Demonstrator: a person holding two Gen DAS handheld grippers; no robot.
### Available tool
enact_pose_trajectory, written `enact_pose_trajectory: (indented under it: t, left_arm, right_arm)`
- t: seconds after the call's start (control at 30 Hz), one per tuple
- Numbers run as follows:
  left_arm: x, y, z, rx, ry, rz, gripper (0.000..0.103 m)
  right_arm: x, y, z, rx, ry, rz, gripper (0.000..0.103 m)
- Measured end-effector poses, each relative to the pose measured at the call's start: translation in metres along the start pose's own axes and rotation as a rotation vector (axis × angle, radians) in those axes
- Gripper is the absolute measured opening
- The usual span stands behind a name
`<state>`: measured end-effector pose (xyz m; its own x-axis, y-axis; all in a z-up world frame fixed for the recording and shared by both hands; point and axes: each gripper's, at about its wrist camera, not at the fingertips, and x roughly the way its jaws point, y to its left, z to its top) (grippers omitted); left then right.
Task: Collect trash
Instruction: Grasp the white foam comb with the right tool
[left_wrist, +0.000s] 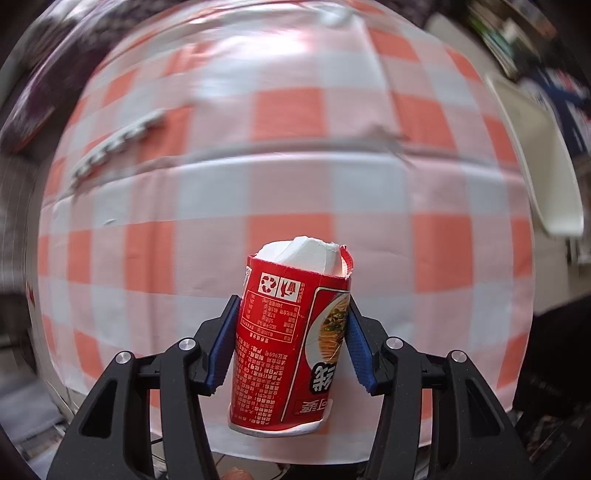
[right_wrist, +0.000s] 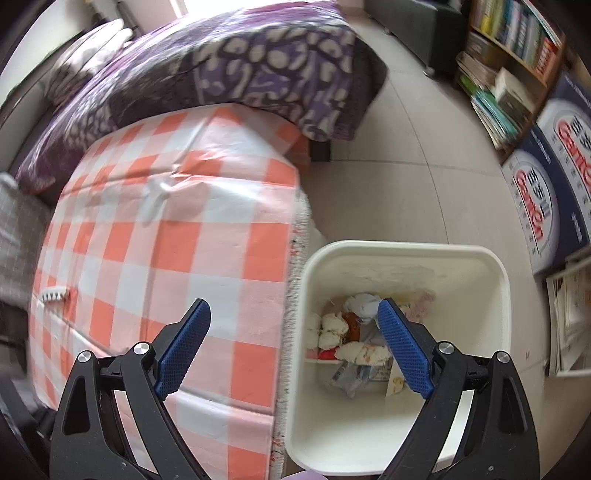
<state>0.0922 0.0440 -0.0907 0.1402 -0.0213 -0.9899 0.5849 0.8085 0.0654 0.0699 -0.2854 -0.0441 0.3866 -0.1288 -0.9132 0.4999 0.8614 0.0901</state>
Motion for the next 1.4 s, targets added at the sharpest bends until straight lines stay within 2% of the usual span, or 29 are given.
enact_pose_trajectory:
  t: [0.1, 0.3, 0.4, 0.5, 0.67, 0.83, 0.93, 1.03, 1.1, 1.13, 1.17, 1.2, 1.4]
  left_arm:
    - [-0.015, 0.043, -0.002, -0.134, -0.054, -0.002, 0.053]
    - [-0.061, 0.126, -0.004, -0.413, -0.177, 0.007, 0.053]
    - [-0.083, 0.161, -0.005, -0.529, -0.241, 0.023, 0.053]
    - [-0.101, 0.185, -0.008, -0.625, -0.292, -0.003, 0.053]
    - [-0.116, 0.212, -0.017, -0.719, -0.34, -0.022, 0.053]
    - [-0.123, 0.228, -0.028, -0.782, -0.374, -0.027, 0.053]
    - [-0.122, 0.232, -0.031, -0.796, -0.375, -0.03, 0.053]
    - [-0.122, 0.232, -0.032, -0.79, -0.373, -0.034, 0.053]
    - [-0.122, 0.232, -0.031, -0.79, -0.375, -0.036, 0.053]
    - [-0.122, 0.233, -0.032, -0.79, -0.376, -0.037, 0.053]
    - [-0.122, 0.233, -0.032, -0.792, -0.377, -0.039, 0.053]
    - [-0.121, 0.234, -0.032, -0.794, -0.376, -0.039, 0.053]
    - [-0.12, 0.233, -0.03, -0.804, -0.38, -0.032, 0.053]
  right_arm:
    - [0.004, 0.027, -0.002, -0.092, -0.019, 0.012, 0.088]
    - [0.02, 0.112, -0.015, -0.352, -0.041, 0.143, 0.088]
    - [0.031, 0.173, -0.02, -0.489, -0.017, 0.23, 0.088]
    - [0.035, 0.24, -0.023, -0.595, -0.018, 0.295, 0.088]
    - [0.038, 0.334, -0.029, -0.712, -0.039, 0.333, 0.088]
    - [0.046, 0.387, -0.03, -0.757, -0.033, 0.312, 0.087]
    - [0.059, 0.409, -0.034, -0.807, -0.03, 0.266, 0.084]
    - [0.071, 0.421, -0.039, -0.848, -0.009, 0.239, 0.076]
    - [0.082, 0.423, -0.043, -0.872, 0.03, 0.232, 0.058]
    - [0.083, 0.424, -0.044, -0.873, 0.034, 0.243, 0.055]
    - [0.081, 0.422, -0.044, -0.867, 0.019, 0.26, 0.044]
    - [0.081, 0.421, -0.043, -0.865, 0.017, 0.268, 0.022]
    - [0.073, 0.406, -0.033, -0.759, -0.008, 0.289, 0.02]
